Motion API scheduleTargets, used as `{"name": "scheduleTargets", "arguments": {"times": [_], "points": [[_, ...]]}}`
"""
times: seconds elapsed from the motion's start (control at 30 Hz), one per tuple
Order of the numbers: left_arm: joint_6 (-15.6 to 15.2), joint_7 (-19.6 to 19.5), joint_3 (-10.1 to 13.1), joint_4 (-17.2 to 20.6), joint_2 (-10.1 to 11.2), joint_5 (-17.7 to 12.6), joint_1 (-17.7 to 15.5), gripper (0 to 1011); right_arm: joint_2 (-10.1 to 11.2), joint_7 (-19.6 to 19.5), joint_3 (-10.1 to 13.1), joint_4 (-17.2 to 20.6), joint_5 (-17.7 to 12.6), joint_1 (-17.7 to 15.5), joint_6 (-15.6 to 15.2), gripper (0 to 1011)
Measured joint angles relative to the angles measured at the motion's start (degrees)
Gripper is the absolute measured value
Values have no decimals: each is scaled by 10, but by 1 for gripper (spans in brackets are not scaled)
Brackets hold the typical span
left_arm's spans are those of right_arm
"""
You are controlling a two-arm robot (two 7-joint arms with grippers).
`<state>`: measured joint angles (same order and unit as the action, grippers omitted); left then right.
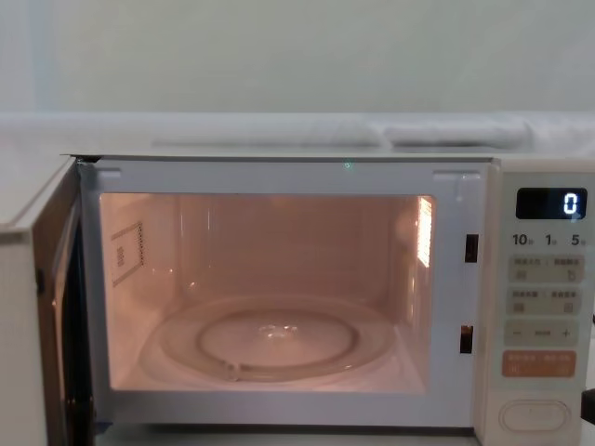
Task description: Press the button to open the microwave door with one hand; close the microwave door with the other hand.
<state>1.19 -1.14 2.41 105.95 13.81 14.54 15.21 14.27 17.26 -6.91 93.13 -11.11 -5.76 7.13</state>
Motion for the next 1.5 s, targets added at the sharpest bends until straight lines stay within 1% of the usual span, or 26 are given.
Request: {"name": "scheduleTargets", "arguments": {"times": [0.17,0.2,0.3,0.33,0.43,0.53,0.57,0.6,0.63,0.67,0.7,0.73,0.77,0.8,0.83,0.9,1.07,1.13,1.17,1.3,1.37,1.5], "points": [[0,0,0,0,0,0,0,1001,19,20,-2,-8,-17,3,4,0],[0,0,0,0,0,0,0,1001,25,27,-4,-10,-22,5,4,0],[0,0,0,0,0,0,0,1001,33,34,-8,-14,-26,7,4,30],[0,0,0,0,0,0,0,1001,37,34,-10,-16,-28,8,5,77],[0,0,0,0,0,0,0,1001,42,34,-13,-19,-30,10,5,151],[0,0,0,0,0,0,0,1001,45,32,-16,-24,-31,11,5,200],[0,0,0,0,0,0,0,1001,46,31,-17,-25,-31,12,5,264],[0,0,0,0,0,0,0,1001,46,30,-18,-26,-32,12,5,282],[0,0,0,0,0,0,0,1001,47,28,-19,-27,-32,13,5,323],[0,0,0,0,0,0,0,1001,47,27,-19,-28,-32,13,5,336],[0,0,0,0,0,0,0,1001,47,25,-20,-29,-32,13,5,391],[0,0,0,0,0,0,0,1001,47,25,-20,-29,-32,13,5,391],[0,0,0,0,0,0,0,1001,47,25,-20,-29,-32,13,5,441],[0,0,0,0,0,0,0,1001,47,25,-20,-29,-32,13,5,462],[0,0,0,0,0,0,0,1001,47,25,-20,-29,-32,13,5,523],[0,0,0,0,0,0,0,1001,47,25,-20,-29,-32,13,5,562],[0,0,0,0,0,0,0,1001,47,25,-20,-29,-32,13,5,737],[0,0,0,0,0,0,0,1001,47,25,-20,-29,-32,13,5,779],[0,0,0,0,0,0,0,1001,47,25,-20,-29,-32,13,5,839],[0,0,0,0,0,0,0,1001,47,25,-19,-29,-32,13,5,908],[0,0,0,0,0,0,0,1001,47,25,-19,-29,-32,13,4,1000],[0,0,0,0,0,0,0,1001,47,25,-19,-28,-32,13,4,1000]]}}
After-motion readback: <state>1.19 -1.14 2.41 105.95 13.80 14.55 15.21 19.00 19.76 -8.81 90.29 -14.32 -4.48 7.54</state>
